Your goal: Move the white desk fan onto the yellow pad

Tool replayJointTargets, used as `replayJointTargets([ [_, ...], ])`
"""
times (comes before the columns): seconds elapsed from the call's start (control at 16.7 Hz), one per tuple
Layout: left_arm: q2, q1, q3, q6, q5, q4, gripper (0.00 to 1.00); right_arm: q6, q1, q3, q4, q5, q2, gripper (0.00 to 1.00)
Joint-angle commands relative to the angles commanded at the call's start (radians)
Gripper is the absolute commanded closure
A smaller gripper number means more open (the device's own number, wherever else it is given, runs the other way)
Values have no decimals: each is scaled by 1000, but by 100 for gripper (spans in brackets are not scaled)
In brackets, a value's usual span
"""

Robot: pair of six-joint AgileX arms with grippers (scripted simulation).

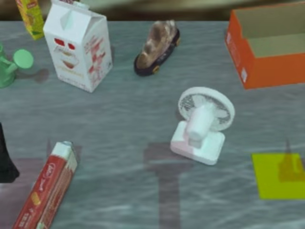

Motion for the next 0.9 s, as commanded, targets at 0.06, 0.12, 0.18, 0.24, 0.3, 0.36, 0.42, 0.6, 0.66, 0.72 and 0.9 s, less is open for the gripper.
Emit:
replayJointTargets([
  [0.06,0,0,0,0,0,0,0,0,0,0,0,0,0,0],
  [0.12,0,0,0,0,0,0,0,0,0,0,0,0,0,0],
  [0.18,0,0,0,0,0,0,0,-5,4,10,-10,-1,10,0],
  [0.24,0,0,0,0,0,0,0,-14,12,30,-30,-1,30,0],
  [0.3,0,0,0,0,0,0,0,-27,23,61,-59,-2,61,0],
  [0.36,0,0,0,0,0,0,0,-43,36,102,-97,-3,102,0],
  [0.42,0,0,0,0,0,0,0,-61,51,154,-142,-3,154,0],
  [0.6,0,0,0,0,0,0,0,-129,108,370,-311,-2,369,0],
  [0.66,0,0,0,0,0,0,0,-154,130,459,-376,-2,458,0],
  [0.72,0,0,0,0,0,0,0,-180,153,555,-443,-1,554,0],
  [0.9,0,0,0,0,0,0,0,-264,229,876,-662,0,876,0],
])
